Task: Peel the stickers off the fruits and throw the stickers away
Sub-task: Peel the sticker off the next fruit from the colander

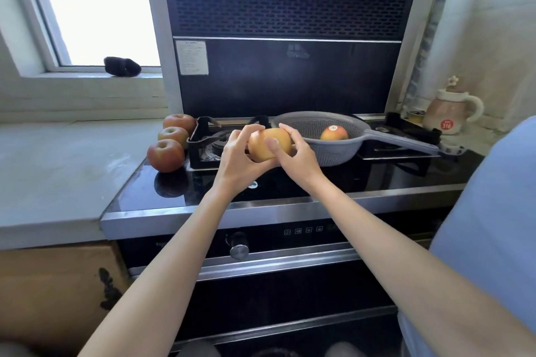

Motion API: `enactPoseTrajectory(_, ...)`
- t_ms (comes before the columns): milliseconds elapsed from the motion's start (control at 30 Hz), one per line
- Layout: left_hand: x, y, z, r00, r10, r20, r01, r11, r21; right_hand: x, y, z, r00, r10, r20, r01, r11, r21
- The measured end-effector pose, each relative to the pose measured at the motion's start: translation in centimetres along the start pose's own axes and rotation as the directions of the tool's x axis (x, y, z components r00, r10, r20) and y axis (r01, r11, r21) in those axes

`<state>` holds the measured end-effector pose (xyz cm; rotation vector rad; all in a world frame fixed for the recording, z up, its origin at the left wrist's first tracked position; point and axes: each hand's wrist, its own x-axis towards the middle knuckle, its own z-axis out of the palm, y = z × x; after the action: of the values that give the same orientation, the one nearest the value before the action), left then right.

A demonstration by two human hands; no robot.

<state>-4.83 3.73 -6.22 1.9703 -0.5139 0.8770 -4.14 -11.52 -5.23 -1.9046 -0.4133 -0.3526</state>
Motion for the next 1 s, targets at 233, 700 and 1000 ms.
enactPoseTrajectory(233, -0.8, -0.7, 0.9, 0.996, -0.041, 0.078, 0.043, 0.999, -0.025, -0.6, 2.3, -0.9, 0.987, 0.080, 0.143, -0.104, 0.980, 0.171)
enactPoseTrajectory(700, -1.0, -1.6, 1.2, 0.992, -0.008, 0.128, -0.020, 0.977, 0.214, 1.3, 4.0, -0.6, 0.982, 0.144, 0.120, -0.157, 0.982, 0.102)
enactPoseTrajectory(1000, -1.3, -0.2, 1.4, 0.985, 0.143, 0.094, -0.167, 0.921, 0.353, 1.3, 4.6, -0.6, 0.983, 0.107, 0.149, -0.126, 0.984, 0.124)
